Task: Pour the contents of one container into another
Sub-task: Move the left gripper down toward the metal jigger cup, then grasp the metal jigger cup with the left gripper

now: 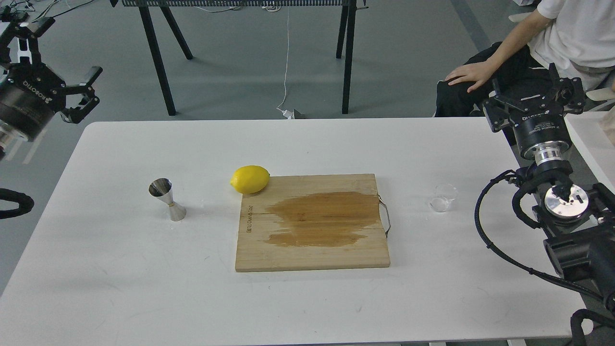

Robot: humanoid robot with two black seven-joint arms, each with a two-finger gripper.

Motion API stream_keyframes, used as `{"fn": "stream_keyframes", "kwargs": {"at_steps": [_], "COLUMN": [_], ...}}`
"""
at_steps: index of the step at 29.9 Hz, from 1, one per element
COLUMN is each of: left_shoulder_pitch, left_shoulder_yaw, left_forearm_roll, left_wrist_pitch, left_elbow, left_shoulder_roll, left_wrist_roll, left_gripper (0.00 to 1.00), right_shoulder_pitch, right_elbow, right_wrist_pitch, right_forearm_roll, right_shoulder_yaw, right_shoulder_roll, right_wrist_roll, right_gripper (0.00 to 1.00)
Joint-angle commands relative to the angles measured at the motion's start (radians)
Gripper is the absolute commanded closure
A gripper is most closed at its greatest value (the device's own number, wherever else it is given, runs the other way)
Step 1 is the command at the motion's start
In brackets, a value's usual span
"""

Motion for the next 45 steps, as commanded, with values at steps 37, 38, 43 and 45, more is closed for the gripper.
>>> {"fn": "stream_keyframes", "kwargs": {"at_steps": [37,38,43,45], "left_shoulder_pitch": [0.268,0.249,0.188,0.163], "left_shoulder_yaw": [0.325,0.326,0.326,0.328], "left_forearm_roll": [1.810,1.810,1.810,1.810], "left_wrist_pitch": [0.932,0.932,0.932,0.932], "left_elbow": [0.396,0.399,0.457,0.490], "left_shoulder_roll": [-0.245,-0.264,-0.314,-0.336], "left_wrist_roll": [-0.088,-0.088,-0.087,-0.088], "left_gripper": [0.18,0.20,0.26,0.26], "right_shoulder_pitch": [-0.048,-0.048,-0.048,-0.048], "right_elbow": [0.001,0.001,0.001,0.001], "right_wrist_pitch": [0.000,0.000,0.000,0.000], "right_forearm_roll": [0.000,0.000,0.000,0.000], "right_shoulder_yaw": [0.001,0.001,0.001,0.001], "right_shoulder_roll": [-0.093,-0.093,-0.093,-0.093], "right_wrist_roll": [-0.014,-0.014,-0.014,-0.014], "right_gripper": [0.00,0.00,0.00,0.00]}}
